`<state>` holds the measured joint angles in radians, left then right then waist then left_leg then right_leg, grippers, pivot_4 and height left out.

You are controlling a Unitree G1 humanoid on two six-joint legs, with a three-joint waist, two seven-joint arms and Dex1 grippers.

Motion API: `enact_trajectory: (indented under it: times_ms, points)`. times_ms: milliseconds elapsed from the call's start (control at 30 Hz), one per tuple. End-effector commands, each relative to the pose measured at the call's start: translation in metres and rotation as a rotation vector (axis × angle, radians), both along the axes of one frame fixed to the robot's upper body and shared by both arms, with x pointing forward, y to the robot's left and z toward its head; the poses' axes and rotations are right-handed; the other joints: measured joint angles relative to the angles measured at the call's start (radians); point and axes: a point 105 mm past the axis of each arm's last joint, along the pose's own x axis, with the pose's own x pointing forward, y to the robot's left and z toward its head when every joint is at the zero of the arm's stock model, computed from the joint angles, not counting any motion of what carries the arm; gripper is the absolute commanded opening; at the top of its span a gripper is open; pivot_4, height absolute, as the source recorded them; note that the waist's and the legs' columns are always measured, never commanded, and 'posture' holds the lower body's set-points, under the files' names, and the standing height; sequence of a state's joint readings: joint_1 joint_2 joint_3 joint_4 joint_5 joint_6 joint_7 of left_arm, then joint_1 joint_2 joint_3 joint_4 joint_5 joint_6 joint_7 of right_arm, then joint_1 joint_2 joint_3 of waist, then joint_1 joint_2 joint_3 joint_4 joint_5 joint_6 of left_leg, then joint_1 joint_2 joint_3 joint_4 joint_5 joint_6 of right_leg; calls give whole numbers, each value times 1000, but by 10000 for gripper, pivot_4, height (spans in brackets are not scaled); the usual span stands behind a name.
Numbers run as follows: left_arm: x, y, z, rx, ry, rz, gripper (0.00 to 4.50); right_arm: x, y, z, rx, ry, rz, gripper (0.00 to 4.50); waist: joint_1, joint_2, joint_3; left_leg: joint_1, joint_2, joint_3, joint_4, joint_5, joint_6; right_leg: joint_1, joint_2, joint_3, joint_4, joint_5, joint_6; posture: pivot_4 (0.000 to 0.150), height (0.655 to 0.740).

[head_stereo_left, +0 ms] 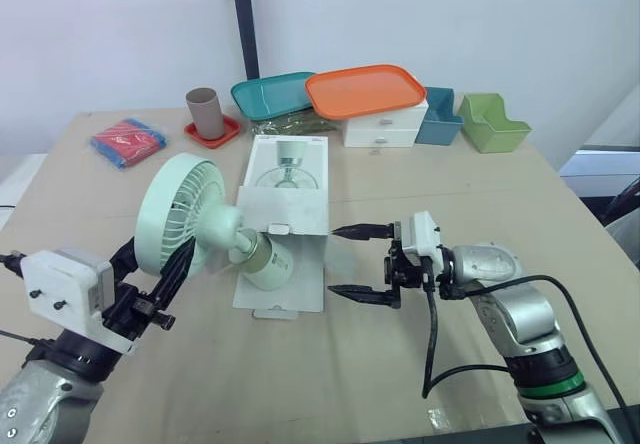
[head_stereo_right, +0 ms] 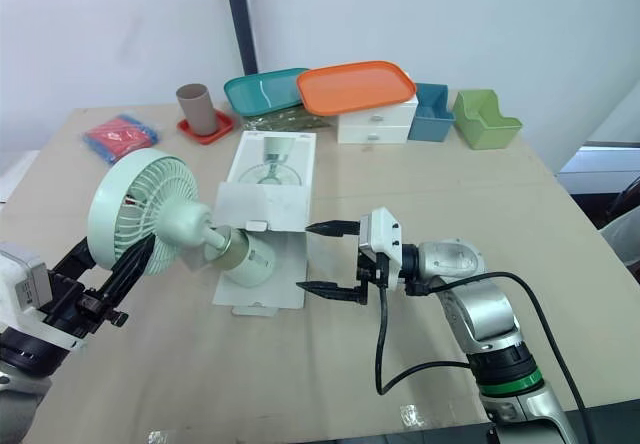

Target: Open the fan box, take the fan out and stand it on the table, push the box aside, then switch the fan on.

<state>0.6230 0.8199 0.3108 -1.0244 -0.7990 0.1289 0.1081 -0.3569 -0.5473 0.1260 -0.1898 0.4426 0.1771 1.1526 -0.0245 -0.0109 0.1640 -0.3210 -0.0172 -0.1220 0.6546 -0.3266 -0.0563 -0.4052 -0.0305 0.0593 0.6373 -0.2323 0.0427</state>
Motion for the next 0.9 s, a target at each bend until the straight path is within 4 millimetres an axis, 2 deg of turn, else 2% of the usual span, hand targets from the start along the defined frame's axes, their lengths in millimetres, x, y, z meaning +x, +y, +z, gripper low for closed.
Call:
enact_trajectory:
  times_ms: [33, 133, 467, 633, 833, 900]
  points:
    - [-6, -8, 6, 22, -46, -23, 18605, 2, 1, 7, 20, -24, 1, 45000, 0, 0, 0, 0, 0, 0, 0, 0, 0, 0, 0, 0, 0, 0, 0, 1500, 7400]
    - [-8, -4, 5, 17, -45, 15, 18605, 2, 4, 6, 22, -25, 9, 45000, 0, 0, 0, -1, 0, 1, 0, 0, 1, -1, 0, 0, 0, 0, 0, 1500, 7400]
    - [-10, 45, 13, 6, -21, 338, 18605, 6, 9, 3, 23, -23, 10, 45000, -2, -2, 2, 0, 2, 3, 0, -1, 1, -1, 1, 1, 0, 0, 0, 1500, 7400]
    - [-9, 61, 18, 7, -18, 443, 18605, 9, 12, 4, 25, -20, 8, 45000, -1, -3, 2, -1, 2, 3, 0, -1, 1, -2, 1, 1, 0, 0, -1, 1500, 7400]
    - [-1, 69, 27, 58, -40, 487, 18605, 10, 12, 4, 18, -21, 5, 45000, 0, -4, 2, -1, 2, 3, 0, -1, 1, -2, 2, 0, 0, 0, -1, 1500, 7400]
    - [2, 65, 30, 83, -59, 460, 18605, 10, 12, 5, 15, -24, 4, 45000, -1, -4, 3, -1, 2, 3, 0, -1, 1, -2, 2, 0, 0, 0, -1, 1500, 7400]
